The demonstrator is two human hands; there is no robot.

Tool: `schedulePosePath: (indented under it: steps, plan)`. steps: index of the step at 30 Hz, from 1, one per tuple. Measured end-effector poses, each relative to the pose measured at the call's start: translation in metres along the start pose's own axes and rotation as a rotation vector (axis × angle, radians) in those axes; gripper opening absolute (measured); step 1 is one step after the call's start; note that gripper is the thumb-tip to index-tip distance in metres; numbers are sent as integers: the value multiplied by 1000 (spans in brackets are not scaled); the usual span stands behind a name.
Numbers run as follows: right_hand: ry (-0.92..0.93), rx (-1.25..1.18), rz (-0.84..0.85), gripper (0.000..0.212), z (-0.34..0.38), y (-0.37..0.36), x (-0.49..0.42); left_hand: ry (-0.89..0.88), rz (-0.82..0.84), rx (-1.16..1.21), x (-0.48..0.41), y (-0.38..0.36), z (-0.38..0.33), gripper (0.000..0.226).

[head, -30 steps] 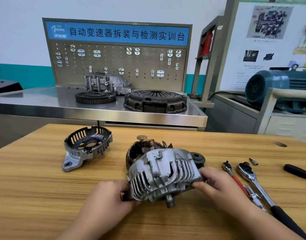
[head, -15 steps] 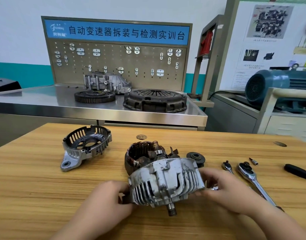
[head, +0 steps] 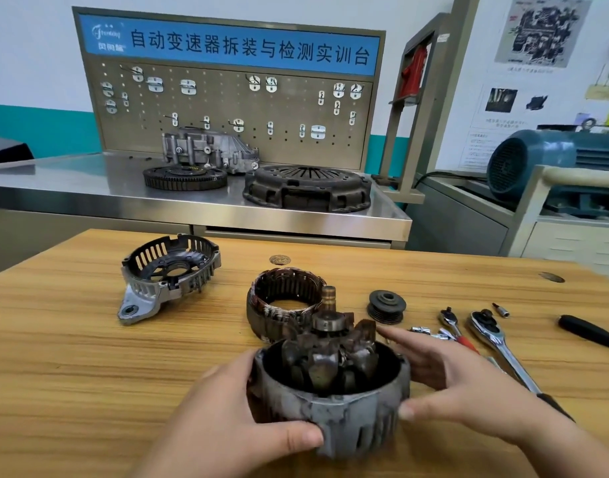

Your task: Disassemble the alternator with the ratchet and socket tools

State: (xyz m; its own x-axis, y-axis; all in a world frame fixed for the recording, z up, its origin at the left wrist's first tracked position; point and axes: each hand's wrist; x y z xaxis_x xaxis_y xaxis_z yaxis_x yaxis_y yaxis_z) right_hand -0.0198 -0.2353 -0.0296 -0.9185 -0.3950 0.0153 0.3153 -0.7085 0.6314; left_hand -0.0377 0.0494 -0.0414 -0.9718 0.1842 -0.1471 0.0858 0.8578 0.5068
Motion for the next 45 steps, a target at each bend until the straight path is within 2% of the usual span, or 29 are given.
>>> schedulePosePath:
  steps: [5, 11, 14, 18, 20, 22, 26, 28, 33, 40, 43, 45]
  plan:
    - [-14, -16, 3, 84, 4, -1, -3, 14, 59, 56, 0, 1, 3, 91]
    - [-22, -30, -28, 77, 16, -18, -9, 47, 124, 215, -2, 19, 8, 105]
    - [-23, 10, -58, 81, 29, -35, -15, 72, 137, 205, 3, 39, 11, 109]
    - [-21, -6, -114, 89, 46, -65, -29, 92, 117, 262, 11, 68, 23, 103]
    - [-2, -36, -142, 97, 55, -81, -38, 87, 45, 312, 15, 78, 31, 124]
    - [46, -57, -145, 91, 63, -96, -49, 87, -12, 315, 19, 84, 36, 135]
    - [55, -41, -162, 70, 71, -119, -77, 21, -84, 414, 24, 91, 43, 88]
    - [73, -40, -182, 79, 74, -129, -89, 5, -156, 450, 21, 95, 49, 72]
    - [79, 12, -231, 94, 90, -142, -111, 26, -196, 344, 11, 118, 62, 79]
    - [85, 146, -364, 75, 98, -145, -125, 22, -192, 360, -8, 124, 66, 73]
    - [73, 226, -334, 73, 103, -138, -122, 36, -192, 339, -13, 123, 69, 74]
    - [73, 266, -293, 64, 110, -124, -114, 63, -194, 314, -13, 125, 69, 81]
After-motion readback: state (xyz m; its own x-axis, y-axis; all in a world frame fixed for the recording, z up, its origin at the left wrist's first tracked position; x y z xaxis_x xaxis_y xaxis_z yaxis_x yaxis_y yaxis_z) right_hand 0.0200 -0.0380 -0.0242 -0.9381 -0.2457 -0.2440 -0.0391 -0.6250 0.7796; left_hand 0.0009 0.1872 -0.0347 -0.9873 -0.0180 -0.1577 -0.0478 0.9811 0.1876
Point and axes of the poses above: each hand's wrist, its own x-axis away from the middle knuckle, its own y-axis out of the back of the hand, z = x × y, and after that the axes turned 9 degrees about x, right-handed
